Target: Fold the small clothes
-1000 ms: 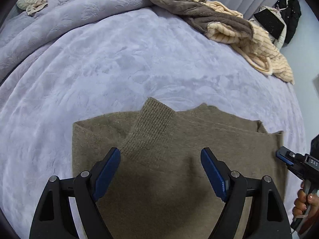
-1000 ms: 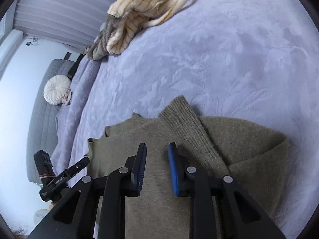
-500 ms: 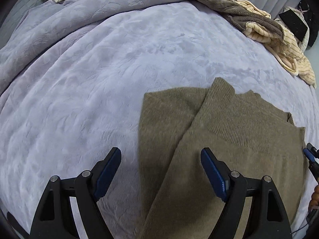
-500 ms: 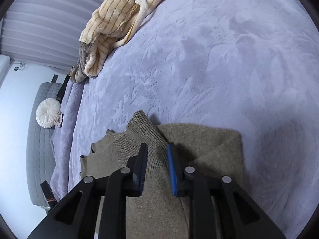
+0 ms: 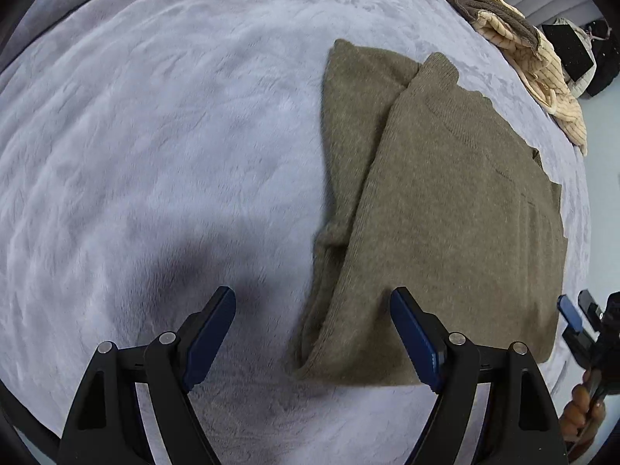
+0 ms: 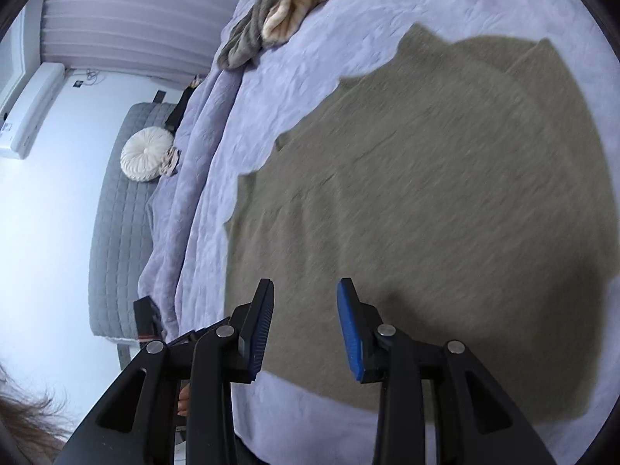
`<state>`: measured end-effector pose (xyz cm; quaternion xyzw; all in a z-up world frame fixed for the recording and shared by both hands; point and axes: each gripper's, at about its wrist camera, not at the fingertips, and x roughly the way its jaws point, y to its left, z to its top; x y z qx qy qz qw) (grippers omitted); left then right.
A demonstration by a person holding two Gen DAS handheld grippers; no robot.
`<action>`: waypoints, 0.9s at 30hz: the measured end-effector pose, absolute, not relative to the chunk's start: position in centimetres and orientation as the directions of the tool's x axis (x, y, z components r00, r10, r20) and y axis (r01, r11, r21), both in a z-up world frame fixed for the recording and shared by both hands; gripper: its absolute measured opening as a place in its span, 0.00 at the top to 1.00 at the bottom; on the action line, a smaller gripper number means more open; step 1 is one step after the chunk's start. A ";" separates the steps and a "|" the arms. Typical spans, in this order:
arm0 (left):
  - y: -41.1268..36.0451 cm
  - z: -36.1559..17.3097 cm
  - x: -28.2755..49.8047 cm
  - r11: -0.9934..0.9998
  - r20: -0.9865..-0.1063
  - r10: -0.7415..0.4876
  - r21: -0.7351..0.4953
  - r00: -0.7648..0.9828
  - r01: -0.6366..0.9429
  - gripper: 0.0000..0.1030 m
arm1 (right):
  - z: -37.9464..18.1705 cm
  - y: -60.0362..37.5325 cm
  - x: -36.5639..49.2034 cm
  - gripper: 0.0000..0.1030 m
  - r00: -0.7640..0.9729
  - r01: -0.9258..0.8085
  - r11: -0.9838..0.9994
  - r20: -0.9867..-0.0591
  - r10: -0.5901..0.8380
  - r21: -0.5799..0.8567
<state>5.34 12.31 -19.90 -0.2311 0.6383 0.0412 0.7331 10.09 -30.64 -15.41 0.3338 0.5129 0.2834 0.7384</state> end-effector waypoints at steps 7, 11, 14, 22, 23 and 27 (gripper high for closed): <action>13.5 -21.3 2.8 0.771 -0.872 -0.445 -0.489 0.205 -0.408 0.20 | -21.2 -22.0 3.1 0.58 0.178 0.092 0.514 -0.522 0.834 0.853; 13.9 -21.8 3.1 0.688 -0.815 -0.520 -0.577 0.255 -0.440 0.28 | -24.4 -18.8 2.7 0.58 0.244 0.222 0.406 -0.453 0.857 0.887; 14.4 -22.2 3.6 0.678 -0.811 -0.515 -0.583 0.277 -0.447 0.80 | -25.3 -17.5 4.0 0.60 0.313 0.249 0.360 -0.426 0.848 0.899; 13.1 -18.8 2.5 0.823 -0.846 -0.435 -0.512 0.307 -0.246 0.88 | -21.7 -16.7 3.9 0.93 0.286 0.124 0.512 -0.525 0.802 0.850; 13.3 -19.8 2.1 0.835 -0.863 -0.420 -0.489 0.280 -0.252 0.88 | -22.3 -16.6 3.7 0.93 0.271 0.141 0.531 -0.548 0.791 0.836; 13.8 -22.4 1.1 0.829 -0.868 -0.424 -0.487 0.260 -0.276 0.88 | -25.2 -15.8 3.2 0.94 0.239 0.170 0.599 -0.622 0.746 0.783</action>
